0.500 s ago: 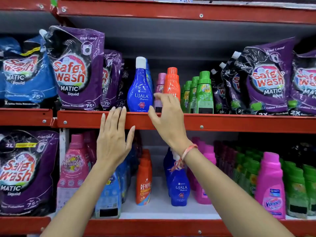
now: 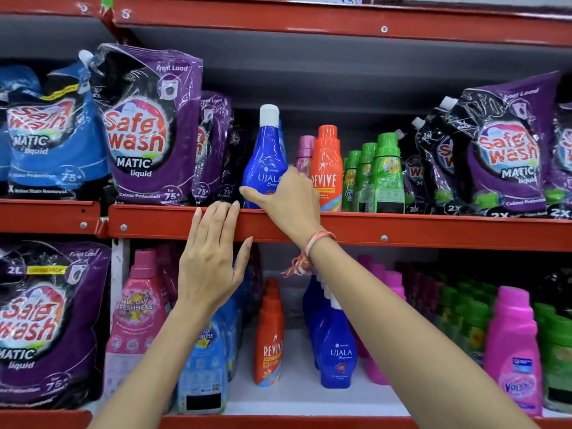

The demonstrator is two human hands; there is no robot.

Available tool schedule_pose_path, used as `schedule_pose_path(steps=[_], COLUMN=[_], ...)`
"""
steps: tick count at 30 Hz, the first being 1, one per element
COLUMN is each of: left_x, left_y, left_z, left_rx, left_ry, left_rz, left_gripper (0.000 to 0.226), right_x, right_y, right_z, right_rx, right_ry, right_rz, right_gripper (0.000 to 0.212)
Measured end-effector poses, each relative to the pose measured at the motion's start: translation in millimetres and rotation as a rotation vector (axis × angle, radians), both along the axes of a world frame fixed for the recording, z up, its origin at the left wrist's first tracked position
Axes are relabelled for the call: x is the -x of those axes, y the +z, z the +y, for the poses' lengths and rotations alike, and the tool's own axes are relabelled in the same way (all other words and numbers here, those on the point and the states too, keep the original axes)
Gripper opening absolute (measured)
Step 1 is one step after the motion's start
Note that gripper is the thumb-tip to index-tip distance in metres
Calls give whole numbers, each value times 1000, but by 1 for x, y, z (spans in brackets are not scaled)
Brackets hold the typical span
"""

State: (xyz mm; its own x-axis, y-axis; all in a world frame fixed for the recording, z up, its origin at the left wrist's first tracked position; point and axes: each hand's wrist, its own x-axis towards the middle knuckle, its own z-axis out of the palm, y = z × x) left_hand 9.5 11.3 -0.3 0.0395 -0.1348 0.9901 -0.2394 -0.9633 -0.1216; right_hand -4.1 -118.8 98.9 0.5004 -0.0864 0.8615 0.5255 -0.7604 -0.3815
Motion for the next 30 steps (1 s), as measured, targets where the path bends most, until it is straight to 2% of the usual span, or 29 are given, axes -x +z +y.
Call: schedule_pose_path(steps=[6, 12, 16, 22, 30], left_x=[0, 1, 7, 26, 23], left_y=[-1, -2, -7, -52, -128], left_z=[1, -1, -9, -26, -48], left_rx=[-2, 1, 54, 52, 57], left_ry=[21, 35, -4, -56, -119], left_rz=[17, 54, 87, 158, 366], left_gripper=[55, 57, 59, 59, 54], right_x=[1, 16, 40, 70, 79], right_y=[0, 15, 12, -35, -117], right_z=[-1, -20, -44, -87, -114], right_rx=[-86, -250, -294, -347, -323], right_ry=[31, 109, 160, 225, 199], right_rz=[-52, -154, -137, -23, 116], right_gripper=[64, 71, 70, 82, 76])
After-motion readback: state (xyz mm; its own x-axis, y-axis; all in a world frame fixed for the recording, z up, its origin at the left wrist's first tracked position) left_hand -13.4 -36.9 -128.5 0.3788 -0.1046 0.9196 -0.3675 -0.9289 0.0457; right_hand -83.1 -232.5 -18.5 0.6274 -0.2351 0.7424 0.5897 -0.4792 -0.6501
